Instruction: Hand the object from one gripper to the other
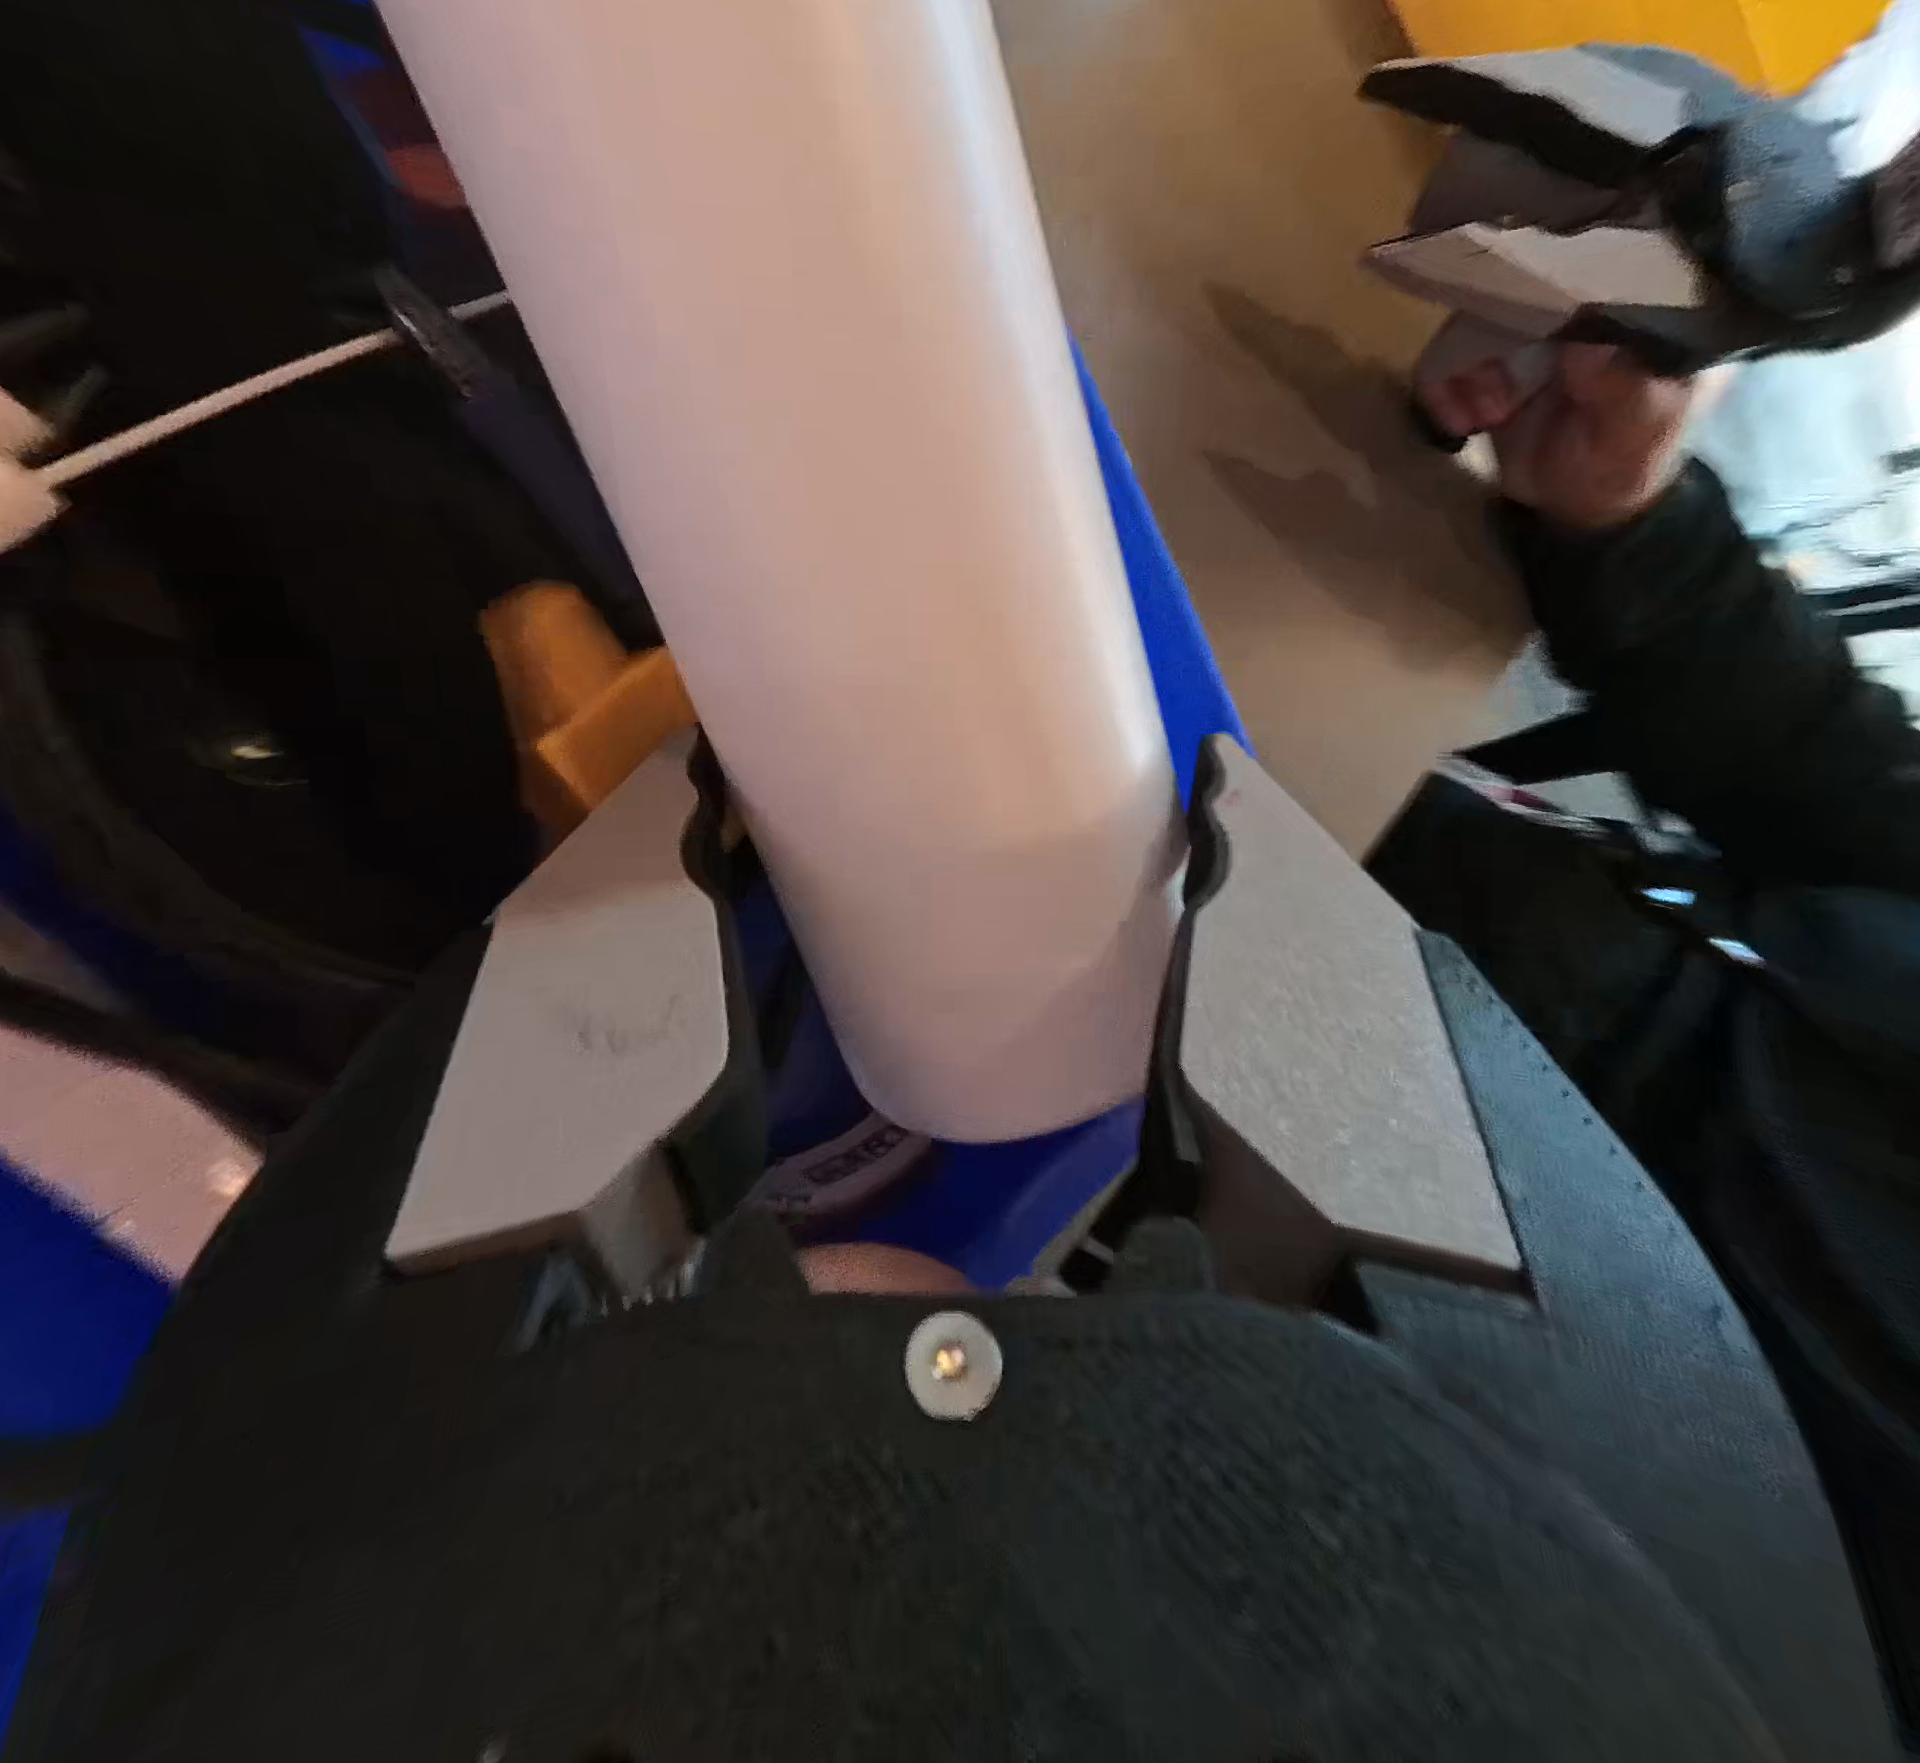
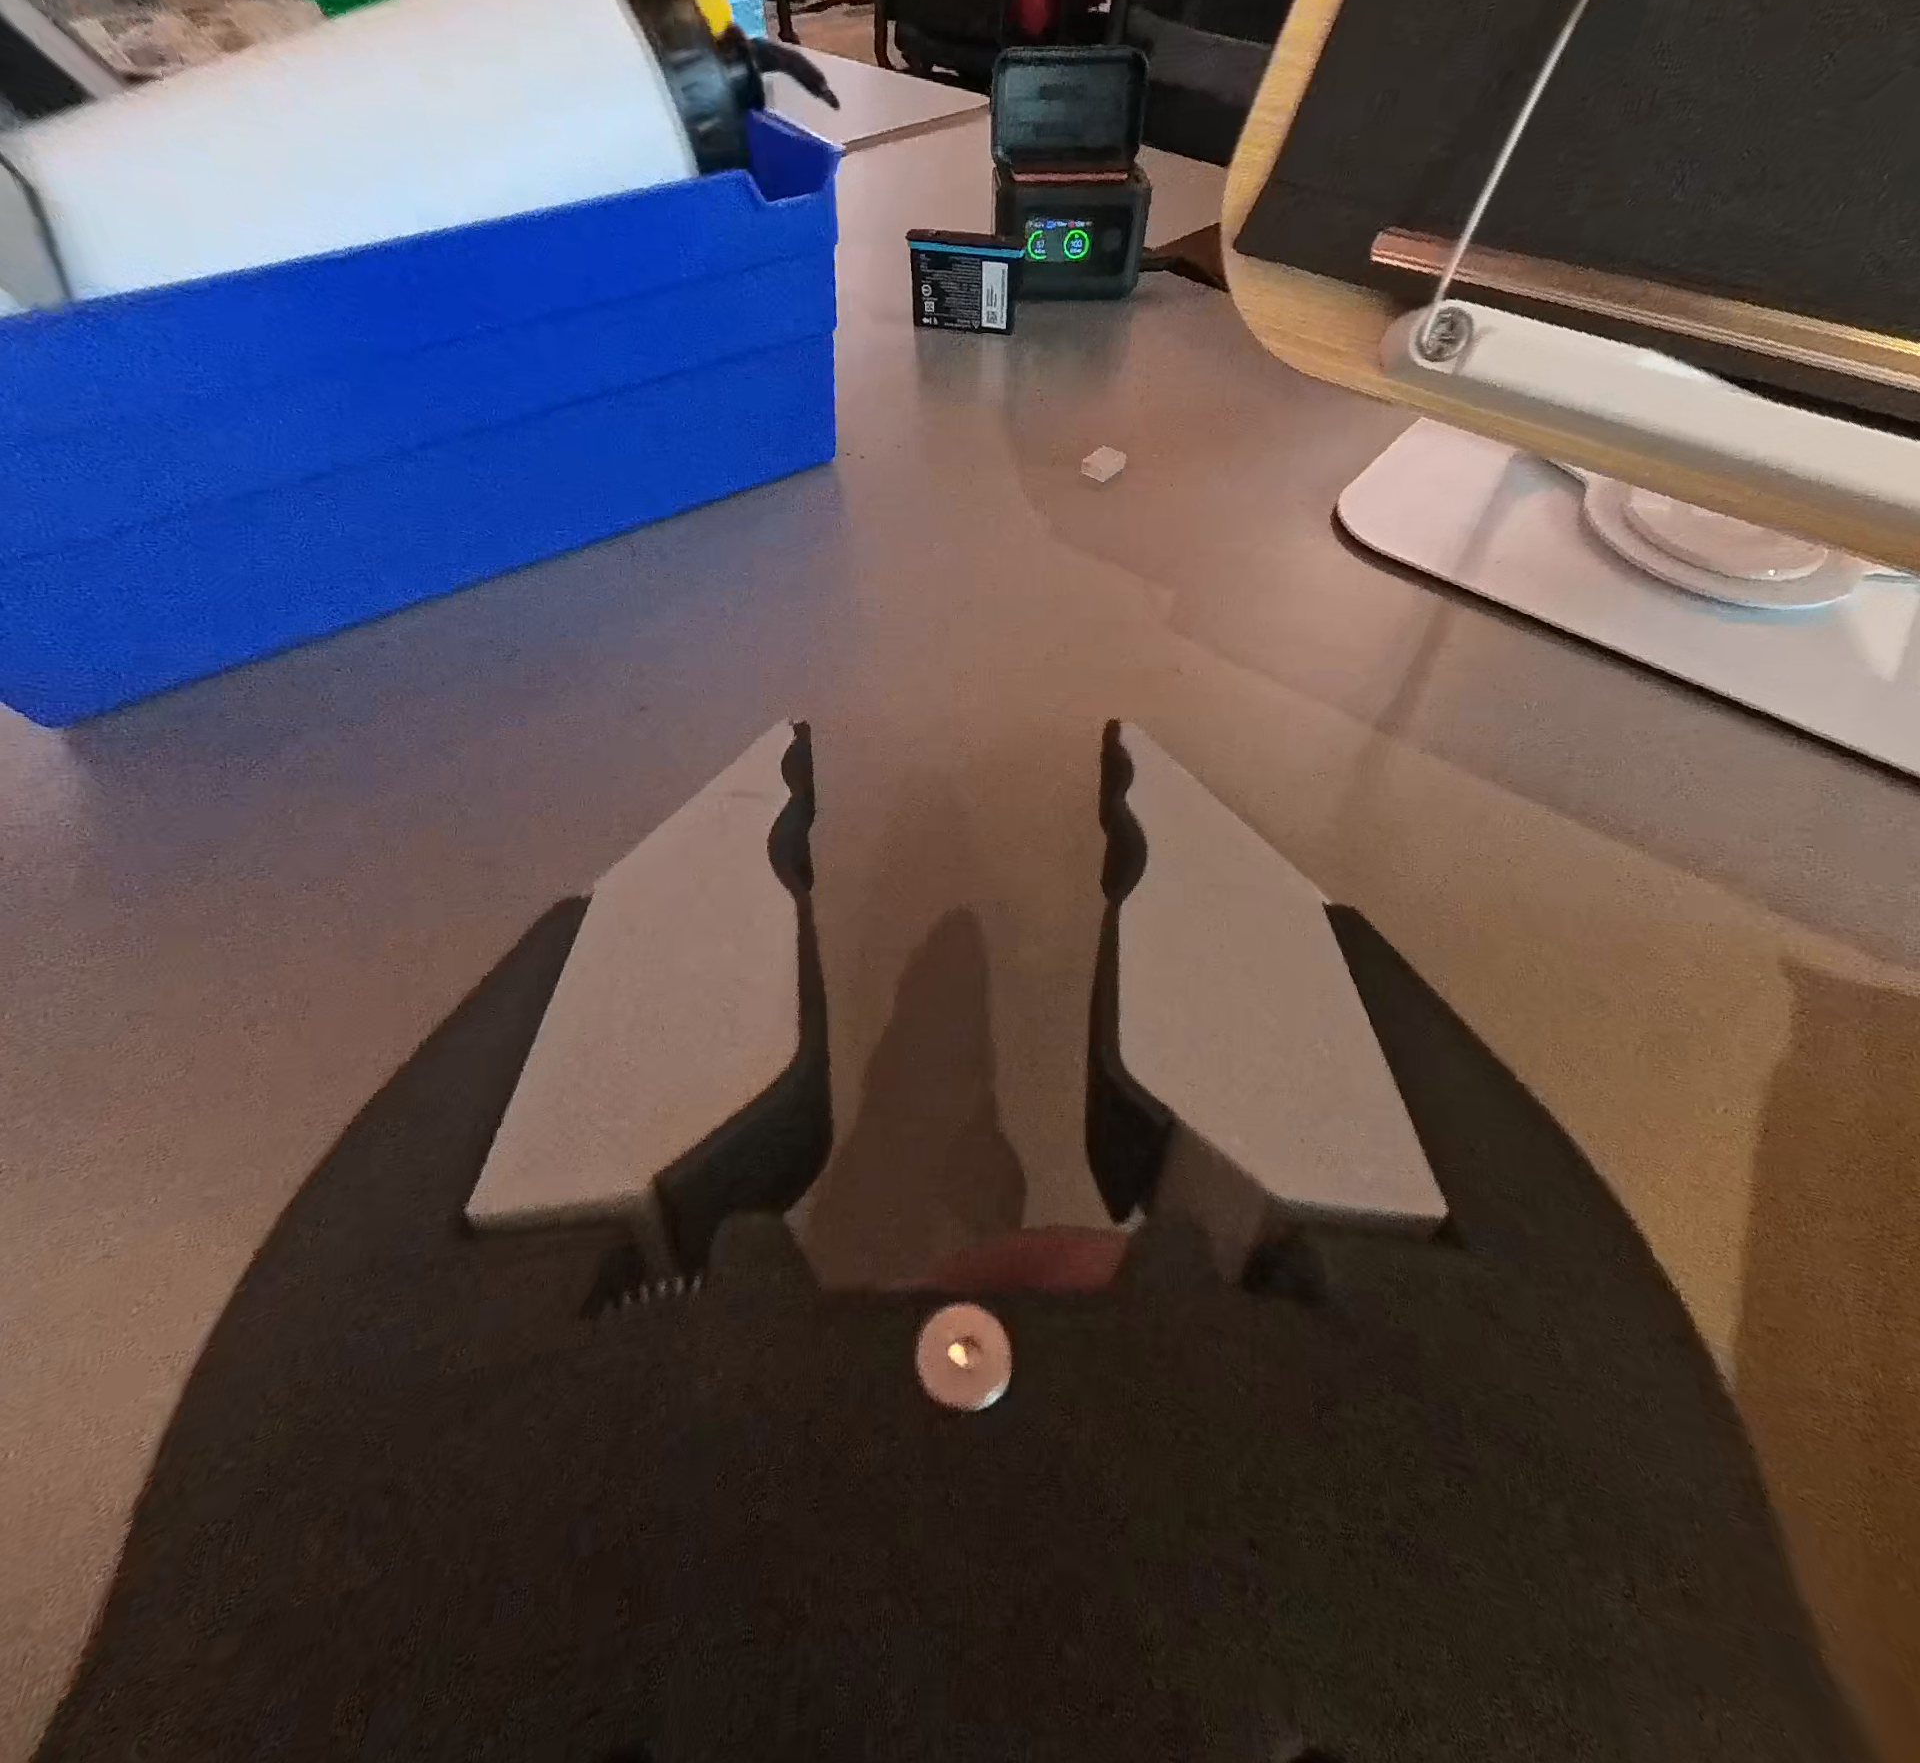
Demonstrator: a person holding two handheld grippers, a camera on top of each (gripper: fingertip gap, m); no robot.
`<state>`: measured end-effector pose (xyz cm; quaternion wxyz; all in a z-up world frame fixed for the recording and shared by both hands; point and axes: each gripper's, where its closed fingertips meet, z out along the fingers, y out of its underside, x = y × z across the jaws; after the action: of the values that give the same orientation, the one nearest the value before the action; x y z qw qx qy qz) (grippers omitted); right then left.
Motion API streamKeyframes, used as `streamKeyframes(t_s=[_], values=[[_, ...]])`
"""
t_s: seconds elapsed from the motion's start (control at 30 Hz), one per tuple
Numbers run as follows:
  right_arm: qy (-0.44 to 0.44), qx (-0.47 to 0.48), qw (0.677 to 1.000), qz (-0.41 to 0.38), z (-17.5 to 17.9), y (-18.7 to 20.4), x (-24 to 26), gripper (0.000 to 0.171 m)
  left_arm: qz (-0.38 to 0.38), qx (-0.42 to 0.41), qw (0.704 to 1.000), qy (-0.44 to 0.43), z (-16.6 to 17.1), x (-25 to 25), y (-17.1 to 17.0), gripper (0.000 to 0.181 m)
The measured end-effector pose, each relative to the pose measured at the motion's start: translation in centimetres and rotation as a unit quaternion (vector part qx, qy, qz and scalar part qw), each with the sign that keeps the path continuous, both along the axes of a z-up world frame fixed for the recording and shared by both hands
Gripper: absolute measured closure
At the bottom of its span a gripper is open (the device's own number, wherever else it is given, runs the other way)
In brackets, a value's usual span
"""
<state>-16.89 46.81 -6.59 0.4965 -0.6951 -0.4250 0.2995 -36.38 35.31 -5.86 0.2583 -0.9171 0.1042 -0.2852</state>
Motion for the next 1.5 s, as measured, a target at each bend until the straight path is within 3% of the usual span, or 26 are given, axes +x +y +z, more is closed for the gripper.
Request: streamKeyframes(t_s=[0.07, 0.13, 0.23, 0.33, 0.4, 0.47, 0.6, 0.67, 0.73, 0.8, 0.87, 0.97, 1.1, 1.23, 1.33, 1.43, 1.5], values=[[-0.005, 0.006, 1.000, 0.001, 0.0, -0.1, -0.1, 0.120, 0.006, 0.036, 0.995, 0.091, 0.0, -0.6, -0.1, 0.093], [-0.004, 0.009, 1.000, 0.002, 0.0, -0.2, -0.1, 0.120, 0.009, 0.088, 0.970, 0.228, 0.2, -1.7, 0.0, 0.095], [-0.001, 0.004, 1.000, 0.002, 0.0, -0.2, 0.0, 0.121, 0.017, 0.172, 0.860, 0.480, 2.0, -4.2, 0.2, 0.099], [0.002, -0.004, 1.000, 0.003, 0.0, -0.1, 0.0, 0.120, 0.030, 0.243, 0.751, 0.614, 4.6, -5.0, 0.3, 0.105], [0.004, -0.006, 1.000, 0.007, 0.0, -0.2, 0.0, 0.120, 0.033, 0.268, 0.726, 0.632, 4.9, -4.9, 0.4, 0.108], [0.002, -0.008, 1.000, 0.013, -0.1, -0.4, -0.1, 0.120, 0.031, 0.273, 0.730, 0.626, 4.3, -5.0, 0.5, 0.123], [-0.003, -0.008, 1.000, 0.019, -0.2, -0.6, -0.3, 0.119, 0.029, 0.268, 0.734, 0.624, 3.4, -5.5, 0.1, 0.124], [-0.005, -0.010, 1.000, 0.021, -0.3, -0.6, -0.3, 0.119, 0.036, 0.275, 0.770, 0.575, 3.7, -4.4, -0.4, 0.135], [-0.005, -0.014, 1.000, 0.022, -0.4, -0.6, -0.3, 0.119, 0.034, 0.277, 0.835, 0.475, 4.3, -2.4, -1.1, 0.159], [-0.003, -0.017, 1.000, 0.022, -0.4, -0.6, -0.3, 0.119, 0.041, 0.244, 0.889, 0.386, 4.4, -1.6, -2.1, 0.142], [-0.002, -0.019, 1.000, 0.021, -0.4, -0.5, -0.3, 0.119, 0.059, 0.214, 0.907, 0.358, 4.5, -2.4, -2.4, 0.113], [-0.001, -0.022, 1.000, 0.021, -0.5, -0.5, -0.3, 0.119, 0.077, 0.186, 0.929, 0.310, 3.7, -3.3, -1.9, 0.097], [-0.001, -0.022, 1.000, 0.021, -0.4, -0.6, -0.3, 0.120, 0.074, 0.098, 0.970, 0.209, 0.4, -2.7, -0.7, 0.085], [-0.003, -0.022, 0.999, 0.023, -0.5, -0.7, -0.3, 0.120, 0.036, -0.007, 0.979, 0.201, -3.8, -2.6, -0.6, 0.072], [-0.004, -0.020, 0.999, 0.026, -0.4, -1.0, -0.4, 0.120, 0.036, -0.007, 0.979, 0.198, -3.4, -2.7, 0.5, 0.071], [-0.006, -0.016, 0.999, 0.029, -0.4, -1.3, -0.6, 0.120, 0.022, 0.000, 0.957, 0.288, -3.4, -4.0, 0.6, 0.073], [-0.006, -0.015, 0.999, 0.030, -0.4, -1.4, -0.8, 0.121, 0.016, 0.018, 0.917, 0.398, -2.9, -6.2, 0.6, 0.076]])
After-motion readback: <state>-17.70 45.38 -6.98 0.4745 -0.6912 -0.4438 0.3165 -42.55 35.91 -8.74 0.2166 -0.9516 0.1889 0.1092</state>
